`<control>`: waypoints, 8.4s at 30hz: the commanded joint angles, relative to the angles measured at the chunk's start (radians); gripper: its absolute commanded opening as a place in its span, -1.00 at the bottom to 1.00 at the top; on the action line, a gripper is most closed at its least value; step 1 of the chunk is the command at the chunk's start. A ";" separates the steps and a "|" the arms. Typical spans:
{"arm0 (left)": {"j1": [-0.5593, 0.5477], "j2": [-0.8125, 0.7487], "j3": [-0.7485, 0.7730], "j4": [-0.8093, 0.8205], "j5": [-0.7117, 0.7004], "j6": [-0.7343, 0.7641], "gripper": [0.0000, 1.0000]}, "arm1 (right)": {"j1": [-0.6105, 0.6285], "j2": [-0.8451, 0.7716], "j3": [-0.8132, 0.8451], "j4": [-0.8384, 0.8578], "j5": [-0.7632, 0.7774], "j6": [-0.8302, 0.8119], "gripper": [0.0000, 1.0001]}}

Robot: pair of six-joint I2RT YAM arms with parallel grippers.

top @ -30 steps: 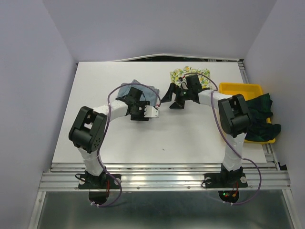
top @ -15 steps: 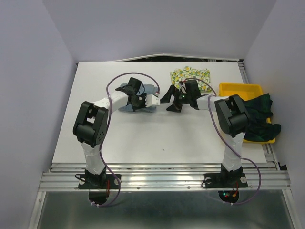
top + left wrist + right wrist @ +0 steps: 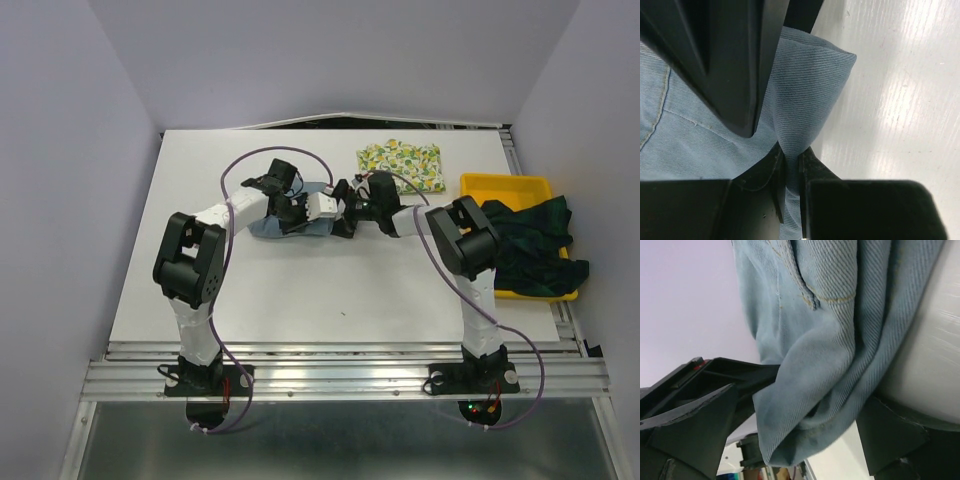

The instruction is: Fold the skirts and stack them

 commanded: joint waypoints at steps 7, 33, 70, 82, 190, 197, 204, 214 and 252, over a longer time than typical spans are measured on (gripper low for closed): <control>-0.005 0.025 0.064 0.067 0.044 -0.254 -1.00 | 0.050 0.044 -0.047 0.176 0.075 0.218 1.00; -0.015 0.069 0.137 0.079 0.082 -0.400 -0.37 | 0.050 0.091 0.069 -0.055 0.358 -0.096 -0.02; 0.305 0.055 -0.144 0.545 0.260 -1.489 0.18 | 0.031 -0.104 0.378 -0.505 0.565 -1.084 -0.99; 0.248 0.140 -0.177 0.641 0.255 -1.572 -0.49 | 0.031 -0.097 0.405 -0.505 0.579 -1.103 -0.99; -0.045 0.420 0.830 0.512 0.217 -1.139 -0.13 | -0.435 -0.240 0.378 -0.476 0.398 -0.842 0.36; -0.083 0.591 0.900 0.729 0.315 -1.455 -0.17 | -0.435 -0.145 0.340 -0.470 0.261 -0.782 -0.09; -0.078 0.707 0.870 0.796 0.283 -1.549 -0.24 | -0.444 -0.067 0.266 -0.487 0.290 -0.820 -0.04; -0.062 0.684 0.906 0.699 0.292 -1.374 -0.06 | -0.444 -0.134 0.390 -0.623 0.254 -0.949 0.47; 0.139 -0.079 0.424 -0.037 0.236 -0.668 0.97 | -0.800 -0.441 -0.035 -1.171 0.657 -2.012 0.59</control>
